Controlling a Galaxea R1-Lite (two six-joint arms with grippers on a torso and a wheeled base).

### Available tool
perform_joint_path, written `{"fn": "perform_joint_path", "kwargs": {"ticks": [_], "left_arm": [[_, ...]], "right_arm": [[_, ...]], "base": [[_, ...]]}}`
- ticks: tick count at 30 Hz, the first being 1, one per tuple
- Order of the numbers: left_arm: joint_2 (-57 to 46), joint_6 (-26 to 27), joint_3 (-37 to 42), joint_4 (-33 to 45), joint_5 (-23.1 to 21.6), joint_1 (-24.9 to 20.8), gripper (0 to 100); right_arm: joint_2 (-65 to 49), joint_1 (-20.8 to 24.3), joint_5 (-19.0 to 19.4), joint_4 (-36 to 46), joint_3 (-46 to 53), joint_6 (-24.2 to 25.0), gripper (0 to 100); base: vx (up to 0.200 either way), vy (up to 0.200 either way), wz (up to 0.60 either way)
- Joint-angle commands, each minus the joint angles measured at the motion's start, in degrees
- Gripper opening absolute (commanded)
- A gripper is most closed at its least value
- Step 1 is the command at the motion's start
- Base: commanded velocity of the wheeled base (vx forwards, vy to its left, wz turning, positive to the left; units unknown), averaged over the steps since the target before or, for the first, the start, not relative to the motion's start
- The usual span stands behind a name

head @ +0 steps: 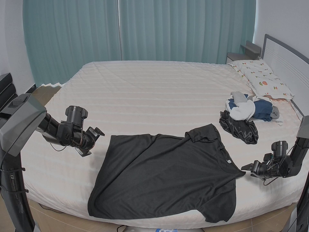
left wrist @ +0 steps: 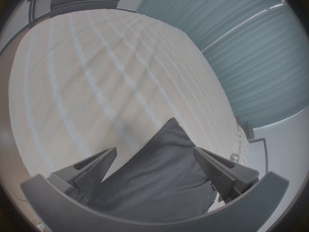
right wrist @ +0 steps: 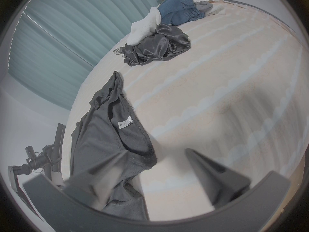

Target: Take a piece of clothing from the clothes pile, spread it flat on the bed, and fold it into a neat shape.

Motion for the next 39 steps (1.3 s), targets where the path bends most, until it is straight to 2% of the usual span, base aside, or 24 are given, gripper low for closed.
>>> {"fn": "perform_joint_path", "kwargs": {"ticks": [1, 3, 7, 11, 21, 27, 30, 39], "left_arm": [[8.2, 0.0, -11.6, 3.3, -0.7, -0.5, 100], [10.2, 0.0, -14.6, 3.5, -0.8, -0.6, 100], [14.2, 0.0, -21.8, 3.9, -1.1, -1.0, 100], [15.8, 0.0, -25.3, 4.5, -4.3, -1.7, 100], [19.7, -0.4, -30.0, 1.9, -5.4, -1.1, 100], [23.4, -1.5, -34.5, 1.1, -4.4, -1.0, 100], [23.5, -2.9, -34.8, 1.1, -4.5, -0.9, 100], [24.7, -2.8, -35.0, -1.8, -4.5, -1.3, 100]], "right_arm": [[0.0, 0.4, 2.0, -1.2, 1.2, 0.4, 100], [-0.1, 0.6, 2.6, -2.0, 1.7, 0.4, 100], [-0.6, 1.2, 4.4, -3.9, 2.2, 4.6, 100], [-0.5, 1.4, 5.3, -5.1, 2.2, 8.2, 100], [0.8, 2.0, 5.9, -5.3, 1.8, 8.6, 100], [0.8, 2.1, 5.9, -5.3, 2.1, 8.5, 100], [0.8, 2.1, 6.1, -5.4, 2.1, 8.5, 100], [0.7, 2.1, 6.4, -5.4, 2.2, 8.5, 100]], "base": [[0.0, 0.0, 0.0], [0.0, 0.0, 0.0], [0.0, 0.0, 0.0], [0.0, 0.0, 0.0], [0.0, 0.0, 0.0], [0.0, 0.0, 0.0], [0.0, 0.0, 0.0], [0.0, 0.0, 0.0]]}}
